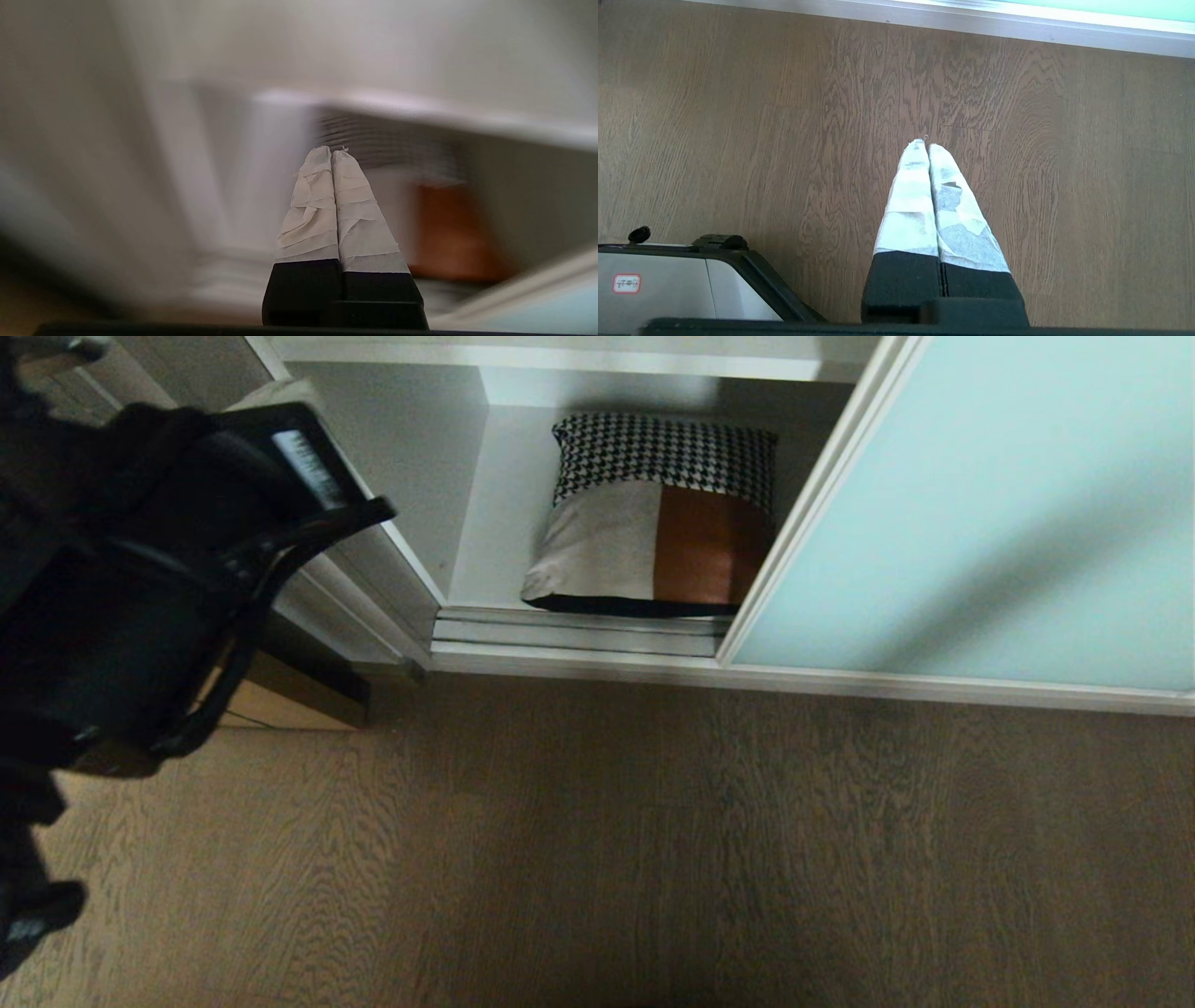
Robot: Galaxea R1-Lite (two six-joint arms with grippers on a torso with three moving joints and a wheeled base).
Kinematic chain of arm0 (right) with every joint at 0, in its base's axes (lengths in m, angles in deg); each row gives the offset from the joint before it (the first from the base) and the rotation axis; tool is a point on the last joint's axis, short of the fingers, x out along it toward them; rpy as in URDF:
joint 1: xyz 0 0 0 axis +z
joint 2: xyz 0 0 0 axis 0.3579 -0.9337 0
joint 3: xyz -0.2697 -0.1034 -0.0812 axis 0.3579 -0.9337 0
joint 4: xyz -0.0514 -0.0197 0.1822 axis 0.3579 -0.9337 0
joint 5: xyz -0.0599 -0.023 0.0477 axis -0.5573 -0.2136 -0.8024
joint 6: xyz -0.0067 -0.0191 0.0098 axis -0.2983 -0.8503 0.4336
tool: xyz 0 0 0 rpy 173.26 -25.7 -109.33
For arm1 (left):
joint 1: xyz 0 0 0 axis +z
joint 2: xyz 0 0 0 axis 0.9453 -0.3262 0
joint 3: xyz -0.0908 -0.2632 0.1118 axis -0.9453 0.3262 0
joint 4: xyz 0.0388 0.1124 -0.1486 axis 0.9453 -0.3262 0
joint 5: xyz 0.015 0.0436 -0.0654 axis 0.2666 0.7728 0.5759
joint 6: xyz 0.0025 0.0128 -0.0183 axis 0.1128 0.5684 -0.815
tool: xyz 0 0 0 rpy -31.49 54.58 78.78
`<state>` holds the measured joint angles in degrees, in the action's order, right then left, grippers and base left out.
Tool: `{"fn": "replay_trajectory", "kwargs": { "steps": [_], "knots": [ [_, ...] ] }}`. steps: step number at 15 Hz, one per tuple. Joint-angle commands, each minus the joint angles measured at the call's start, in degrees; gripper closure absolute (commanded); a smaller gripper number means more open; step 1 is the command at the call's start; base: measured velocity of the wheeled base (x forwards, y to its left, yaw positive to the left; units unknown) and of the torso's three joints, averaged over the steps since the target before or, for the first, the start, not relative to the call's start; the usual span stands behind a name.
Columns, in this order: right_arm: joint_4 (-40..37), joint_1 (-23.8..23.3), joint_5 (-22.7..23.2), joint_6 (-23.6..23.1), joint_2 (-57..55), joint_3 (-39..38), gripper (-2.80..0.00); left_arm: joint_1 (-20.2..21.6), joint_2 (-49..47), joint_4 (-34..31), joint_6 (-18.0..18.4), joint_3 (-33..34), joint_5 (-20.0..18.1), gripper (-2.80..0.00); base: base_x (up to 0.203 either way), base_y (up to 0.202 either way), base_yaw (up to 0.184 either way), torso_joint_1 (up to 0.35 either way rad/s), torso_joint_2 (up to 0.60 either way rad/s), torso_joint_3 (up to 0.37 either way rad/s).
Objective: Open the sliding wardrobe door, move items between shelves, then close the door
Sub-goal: Open the door
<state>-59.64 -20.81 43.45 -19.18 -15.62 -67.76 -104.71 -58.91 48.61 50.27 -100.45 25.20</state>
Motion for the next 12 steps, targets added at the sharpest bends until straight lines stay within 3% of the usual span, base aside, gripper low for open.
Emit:
{"fn": "replay_trajectory", "kwargs": {
  "steps": [1, 4, 8, 10, 12],
  "knots": [
    [0.0, 0.0, 0.0, 0.0, 0.0, 0.0, 0.00, 9.5, 15.9, 0.4, 0.0, 13.3, 0.4, 0.00, 0.000, 0.000, 0.000, 0.000, 0.00, 0.000],
    [0.0, 0.0, 0.0, 0.0, 0.0, 0.0, 0.00, 19.0, 30.4, 0.1, -1.1, 28.8, 0.7, 0.00, 0.000, 0.000, 0.000, 0.000, 0.00, 0.000],
    [0.0, 0.0, 0.0, 0.0, 0.0, -0.1, 0.00, 30.4, 45.8, -0.6, -1.8, 42.2, 1.1, 0.00, 0.000, 0.000, 0.000, 0.000, 0.00, 0.000],
    [0.0, 0.0, 0.0, 0.0, 0.0, -0.1, 0.00, 32.3, 52.0, -2.7, -2.7, 46.4, 1.1, 0.00, 0.000, 0.000, 0.000, 0.000, 0.00, 0.000],
    [0.0, 0.0, 0.0, 0.0, 0.0, -0.1, 0.00, 32.9, 57.1, -13.7, -6.4, 47.4, -0.3, 0.00, 0.000, 0.000, 0.000, 0.000, 0.00, 0.000]
  ]
}}
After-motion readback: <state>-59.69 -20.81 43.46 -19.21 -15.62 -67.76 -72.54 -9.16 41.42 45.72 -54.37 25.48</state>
